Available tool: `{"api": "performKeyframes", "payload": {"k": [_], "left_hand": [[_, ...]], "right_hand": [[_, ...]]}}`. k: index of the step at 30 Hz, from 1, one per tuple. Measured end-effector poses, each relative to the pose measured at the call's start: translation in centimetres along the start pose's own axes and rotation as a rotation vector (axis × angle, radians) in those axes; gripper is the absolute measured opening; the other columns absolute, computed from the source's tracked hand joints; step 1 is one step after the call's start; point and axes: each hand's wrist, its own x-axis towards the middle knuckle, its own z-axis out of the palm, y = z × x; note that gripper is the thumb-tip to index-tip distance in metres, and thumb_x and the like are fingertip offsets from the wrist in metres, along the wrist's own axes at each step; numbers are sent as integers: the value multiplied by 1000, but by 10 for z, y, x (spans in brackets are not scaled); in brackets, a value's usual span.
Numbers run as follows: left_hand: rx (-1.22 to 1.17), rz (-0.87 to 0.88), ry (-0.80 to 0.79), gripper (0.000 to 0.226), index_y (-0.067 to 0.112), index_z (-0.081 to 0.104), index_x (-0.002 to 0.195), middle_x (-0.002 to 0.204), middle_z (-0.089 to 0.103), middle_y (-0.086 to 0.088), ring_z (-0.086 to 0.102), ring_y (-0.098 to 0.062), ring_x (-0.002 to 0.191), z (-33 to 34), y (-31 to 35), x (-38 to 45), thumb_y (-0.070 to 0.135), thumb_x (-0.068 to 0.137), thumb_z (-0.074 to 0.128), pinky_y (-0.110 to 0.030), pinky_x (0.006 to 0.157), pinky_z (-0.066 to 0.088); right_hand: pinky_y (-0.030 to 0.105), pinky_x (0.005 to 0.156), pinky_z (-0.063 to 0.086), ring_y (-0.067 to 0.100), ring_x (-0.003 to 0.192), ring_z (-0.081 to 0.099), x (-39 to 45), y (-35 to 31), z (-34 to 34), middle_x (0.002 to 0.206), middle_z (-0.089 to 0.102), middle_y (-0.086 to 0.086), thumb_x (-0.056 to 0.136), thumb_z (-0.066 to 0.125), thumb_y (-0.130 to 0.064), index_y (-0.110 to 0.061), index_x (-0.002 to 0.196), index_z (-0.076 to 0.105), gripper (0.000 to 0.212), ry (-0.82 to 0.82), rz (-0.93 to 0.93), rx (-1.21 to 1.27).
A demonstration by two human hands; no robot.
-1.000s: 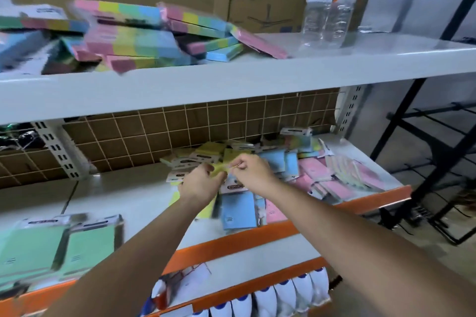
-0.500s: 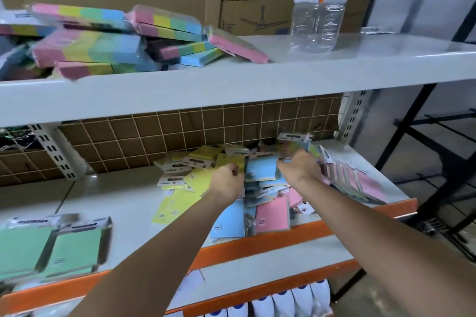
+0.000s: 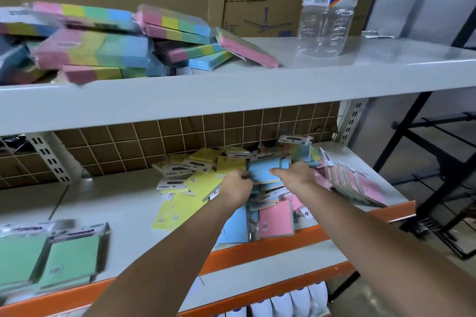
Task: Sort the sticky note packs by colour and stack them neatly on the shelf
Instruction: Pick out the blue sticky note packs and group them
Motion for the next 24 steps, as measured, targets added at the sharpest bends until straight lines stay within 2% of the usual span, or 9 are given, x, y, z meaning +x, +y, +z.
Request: {"api": "performKeyframes", "payload": {"k": [2,7,11,14,17,19,20,22,24], "left_hand": [[-31,-9,-16,36,8,58,126,99,58,-5,52,-22,84,-1,2,0,7,94,43,-19,58,38],[-53,8,-35,27,13,62,115,100,56,-5,50,-22,87,-2,4,-2,8,95,45,-21,61,38],[-90,-12,-59,22,10,62,109,98,57,-6,50,-21,83,-3,5,-3,17,97,45,-22,60,36],[-203,-82,-80,33,7,57,113,100,56,-3,52,-19,87,-6,9,-7,35,98,48,-25,66,40],[-366,-146,-115,44,15,46,121,108,52,0,55,-22,103,-8,13,-11,46,93,55,-31,84,42],[-497,-155,-156,43,9,47,117,101,58,-3,61,-21,88,-11,13,-13,41,91,60,-33,80,48],[-572,-154,-161,41,4,49,116,100,61,-8,63,-24,82,-12,11,-11,34,92,62,-36,78,52],[-691,-155,-135,27,1,49,110,106,61,-20,66,-36,89,-16,7,-10,19,93,60,-42,82,56],[-739,-164,-91,28,-1,48,115,113,61,-23,66,-40,98,-22,0,-9,12,93,59,-48,85,56]], "right_hand": [[26,54,35,26,79,54,-1,-2,-2,92,57,11,86,68,-37,1,121,57,53,-31,25,48],[33,76,45,29,88,56,-5,-3,-5,99,58,15,88,66,-28,3,126,52,51,-10,30,143],[37,89,45,31,102,54,-14,0,-14,125,56,20,89,62,-23,0,130,49,48,87,29,232],[33,92,40,31,117,51,-19,0,-18,133,53,15,88,65,-21,-3,135,46,54,77,-14,379],[40,98,45,24,106,54,-27,-4,-13,130,53,11,87,67,-23,-6,130,49,49,-26,-40,464],[40,92,50,16,91,55,-32,-7,-4,122,55,8,88,67,-27,-8,123,52,43,-95,-43,456],[36,85,51,13,84,55,-34,-8,1,115,56,6,89,66,-29,-10,119,54,37,-121,-48,447],[26,70,48,12,77,55,-37,-10,8,99,58,3,91,63,-32,-15,104,58,22,-155,-75,436],[26,60,45,17,78,58,-39,-14,14,88,60,0,93,58,-38,-20,95,59,18,-142,-91,411]]}}
